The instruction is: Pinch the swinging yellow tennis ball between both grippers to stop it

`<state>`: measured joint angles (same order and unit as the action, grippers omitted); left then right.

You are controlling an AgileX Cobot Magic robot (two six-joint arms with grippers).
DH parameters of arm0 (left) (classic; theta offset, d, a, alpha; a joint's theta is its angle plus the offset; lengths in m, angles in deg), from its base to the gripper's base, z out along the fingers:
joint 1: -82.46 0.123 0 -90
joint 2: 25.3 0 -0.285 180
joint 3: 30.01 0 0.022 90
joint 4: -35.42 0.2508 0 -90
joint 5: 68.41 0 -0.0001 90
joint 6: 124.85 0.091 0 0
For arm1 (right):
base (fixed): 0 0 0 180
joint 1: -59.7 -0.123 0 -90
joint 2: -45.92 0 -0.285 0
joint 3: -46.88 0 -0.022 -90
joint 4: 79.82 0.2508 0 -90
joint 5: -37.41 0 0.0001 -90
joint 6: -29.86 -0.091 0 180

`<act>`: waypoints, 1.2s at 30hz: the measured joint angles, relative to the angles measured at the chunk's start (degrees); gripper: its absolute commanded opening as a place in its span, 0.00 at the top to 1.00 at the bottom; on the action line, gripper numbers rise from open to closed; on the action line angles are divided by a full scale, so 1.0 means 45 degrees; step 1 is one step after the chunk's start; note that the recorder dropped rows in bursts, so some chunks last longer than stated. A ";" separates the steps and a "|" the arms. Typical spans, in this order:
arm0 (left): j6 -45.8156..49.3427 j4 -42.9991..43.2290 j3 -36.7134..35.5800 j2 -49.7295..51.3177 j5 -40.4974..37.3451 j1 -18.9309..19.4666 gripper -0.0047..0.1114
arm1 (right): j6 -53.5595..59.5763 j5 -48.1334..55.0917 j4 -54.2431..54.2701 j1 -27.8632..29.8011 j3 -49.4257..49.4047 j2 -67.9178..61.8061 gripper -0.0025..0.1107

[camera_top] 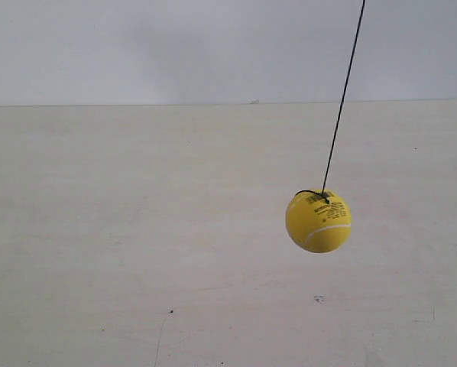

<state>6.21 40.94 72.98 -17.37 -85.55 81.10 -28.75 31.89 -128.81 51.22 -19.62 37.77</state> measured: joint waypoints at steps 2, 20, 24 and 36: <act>0.0000 0.0000 0.0000 0.0000 -0.0006 0.0000 0.92 | 0.0000 0.0000 0.0000 0.0000 0.0000 0.0000 0.98; 1.2375 0.0098 0.0000 0.0000 -0.0084 0.0000 0.92 | 0.0000 0.0000 0.0000 0.0000 0.0000 0.0000 0.98; 1.2485 0.0098 0.0000 0.0000 -0.0084 0.0000 0.92 | 0.0000 0.0000 0.0000 0.0000 0.0000 0.0000 0.98; 1.2563 0.0098 0.0000 0.0000 -0.0084 0.0605 0.92 | 0.0000 0.0000 0.0000 0.0000 0.0000 0.0000 0.98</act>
<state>62.74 41.39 72.98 -17.37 -85.93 83.83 -28.75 31.89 -128.81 51.22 -19.62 37.77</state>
